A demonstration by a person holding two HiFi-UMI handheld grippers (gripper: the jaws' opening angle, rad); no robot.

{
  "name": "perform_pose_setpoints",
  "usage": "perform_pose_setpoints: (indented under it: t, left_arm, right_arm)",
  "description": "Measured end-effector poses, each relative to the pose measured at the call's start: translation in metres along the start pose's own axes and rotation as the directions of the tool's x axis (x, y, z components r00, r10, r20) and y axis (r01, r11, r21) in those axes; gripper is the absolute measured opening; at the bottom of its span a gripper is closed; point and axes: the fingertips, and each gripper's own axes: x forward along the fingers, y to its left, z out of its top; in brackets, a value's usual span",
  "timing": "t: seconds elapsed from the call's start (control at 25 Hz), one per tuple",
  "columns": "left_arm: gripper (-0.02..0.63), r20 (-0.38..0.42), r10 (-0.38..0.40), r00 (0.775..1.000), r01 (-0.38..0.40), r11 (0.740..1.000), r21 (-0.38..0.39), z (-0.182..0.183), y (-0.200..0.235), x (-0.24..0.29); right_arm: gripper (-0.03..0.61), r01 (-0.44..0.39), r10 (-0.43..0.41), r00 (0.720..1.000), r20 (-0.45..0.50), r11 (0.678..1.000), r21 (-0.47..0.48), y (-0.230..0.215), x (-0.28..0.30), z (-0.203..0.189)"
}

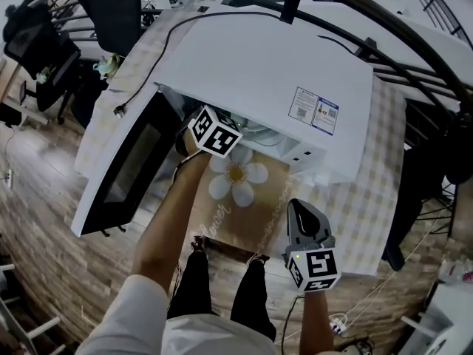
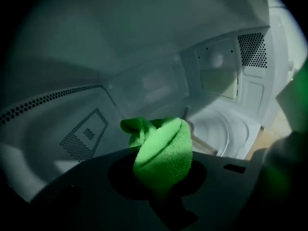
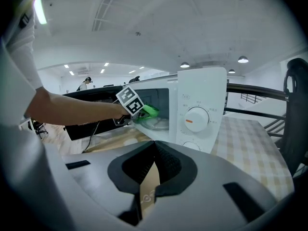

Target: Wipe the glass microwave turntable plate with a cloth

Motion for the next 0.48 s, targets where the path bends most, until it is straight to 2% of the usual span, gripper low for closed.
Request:
perform_pose_setpoints:
  t: [0.12,0.28,0.48]
  left_arm:
    - [0.074,-0.011,-0.064,0.998,0.064,0.998,-0.021,-0.005,-0.018,0.001]
    - [0.072,0.058,-0.105,0.993,0.107,0.994,-0.027,-0.004,-0.041,-0.013]
    - [0.072,0.101,-0.205,0.974,0.203,0.979,0.031,0.003,-0.082,-0.033]
  right_arm:
    - [0.015,0.014,-0.014,1.000,0.001,1.000,0.010,-0.005,-0.002,0.000]
    - [0.015,0.026,-0.026,1.000,0.010,1.000,-0.005,-0.012,-0.004,0.009]
    - [0.015,0.040,-0.039,0.998,0.054,0.999,-0.023,-0.016,-0.015,0.032]
